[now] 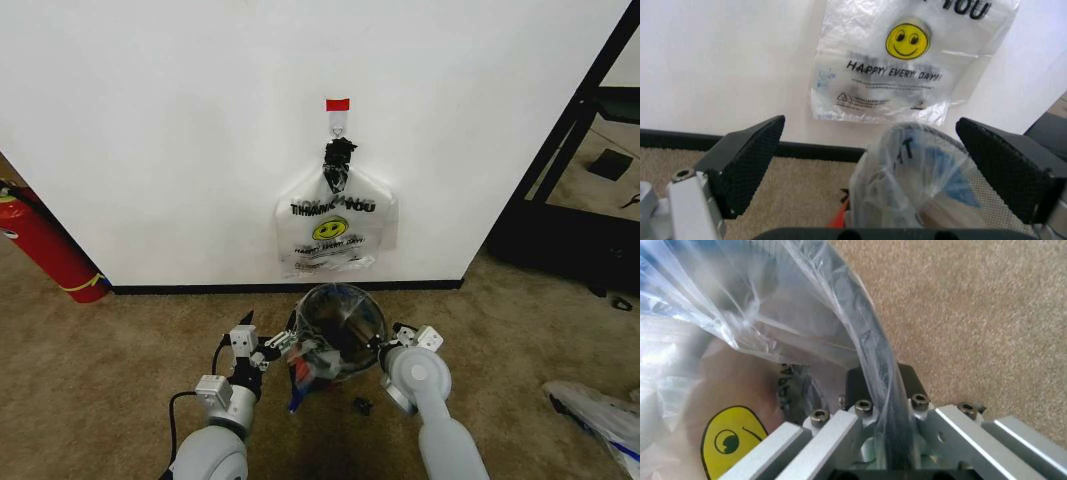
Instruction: Pick up the garbage bag from the wall and place it over the trash bin.
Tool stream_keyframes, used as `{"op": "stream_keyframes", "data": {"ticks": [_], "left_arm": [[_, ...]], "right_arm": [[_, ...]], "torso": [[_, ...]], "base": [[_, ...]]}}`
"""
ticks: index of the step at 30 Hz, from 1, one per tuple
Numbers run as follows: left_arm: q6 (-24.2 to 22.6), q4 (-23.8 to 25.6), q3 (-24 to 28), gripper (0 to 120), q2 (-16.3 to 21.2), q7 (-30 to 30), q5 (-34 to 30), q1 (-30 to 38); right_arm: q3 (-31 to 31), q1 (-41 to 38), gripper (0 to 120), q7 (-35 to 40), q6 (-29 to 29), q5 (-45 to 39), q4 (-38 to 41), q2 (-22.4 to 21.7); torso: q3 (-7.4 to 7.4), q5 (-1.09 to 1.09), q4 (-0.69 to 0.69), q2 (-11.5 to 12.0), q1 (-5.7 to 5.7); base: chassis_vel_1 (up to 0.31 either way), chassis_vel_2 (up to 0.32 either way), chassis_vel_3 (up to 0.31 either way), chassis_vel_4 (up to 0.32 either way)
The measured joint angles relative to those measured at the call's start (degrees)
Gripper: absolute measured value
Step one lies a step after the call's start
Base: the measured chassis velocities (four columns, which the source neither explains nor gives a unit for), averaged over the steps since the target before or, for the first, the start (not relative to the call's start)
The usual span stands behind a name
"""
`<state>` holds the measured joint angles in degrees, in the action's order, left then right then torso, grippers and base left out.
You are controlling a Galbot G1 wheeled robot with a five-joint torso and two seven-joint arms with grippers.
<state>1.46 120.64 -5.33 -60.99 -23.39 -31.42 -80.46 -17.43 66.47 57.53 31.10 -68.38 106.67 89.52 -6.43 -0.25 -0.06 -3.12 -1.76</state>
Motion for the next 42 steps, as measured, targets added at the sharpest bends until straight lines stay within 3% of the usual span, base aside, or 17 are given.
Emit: {"op": "stream_keyframes", "data": {"ticks": [7,24,27,29,30,34,42], "left_arm": [[-0.76,0.44,-0.03,100,-0.56,-0.42,-0.98,-0.24],[-1.47,1.13,-0.64,100,-0.59,-0.74,-1.45,-0.22],[-1.5,1.26,-0.79,100,-0.61,-0.77,-1.44,-0.4],[-1.51,1.31,-0.81,100,-0.61,-0.77,-1.42,-0.44],[-1.57,1.51,-0.91,100,-0.57,-0.82,-1.39,-0.55],[-1.77,1.77,-1.05,100,-0.44,-0.98,-1.38,-0.62],[-2.81,2.03,0.45,100,1.07,-1.24,-1.86,1.03]], "right_arm": [[0.17,-0.66,2,0.54,0.36,-0.05,-0.48,0.13],[0.81,3.33,60,-5.94,0.8,4.61,4.7,-1.95],[0.74,4.73,75,-9.85,-0.11,7.23,5.28,-2.71],[0.71,5.04,79,-10.99,-0.49,7.79,5.33,-2.85],[0.69,5.65,87,-14.19,-1.81,10.01,5.19,-3.18],[0.72,6.57,97,-19.2,-3.52,13.14,4.86,-3.68],[0.74,7.75,100,-27.8,-7.34,19.45,2.92,-4.48]], "torso": [[0.0,0.01,0.0,0.0,0.0],[0.0,0.01,0.0,0.0,0.0],[0.0,0.01,0.0,0.0,0.0],[0.0,0.01,0.0,0.0,0.0],[0.0,0.01,0.0,0.0,0.0],[0.0,0.01,0.0,0.0,0.0],[0.0,0.01,0.0,0.0,0.0]], "base": [[0.0,0.0,0.0,0.0],[0.0,0.0,0.0,0.0],[0.0,0.0,0.0,0.0],[0.0,0.0,0.0,0.0],[0.0,0.0,0.0,0.0],[0.0,0.0,0.0,0.0],[0.0,0.0,0.0,0.0]]}}
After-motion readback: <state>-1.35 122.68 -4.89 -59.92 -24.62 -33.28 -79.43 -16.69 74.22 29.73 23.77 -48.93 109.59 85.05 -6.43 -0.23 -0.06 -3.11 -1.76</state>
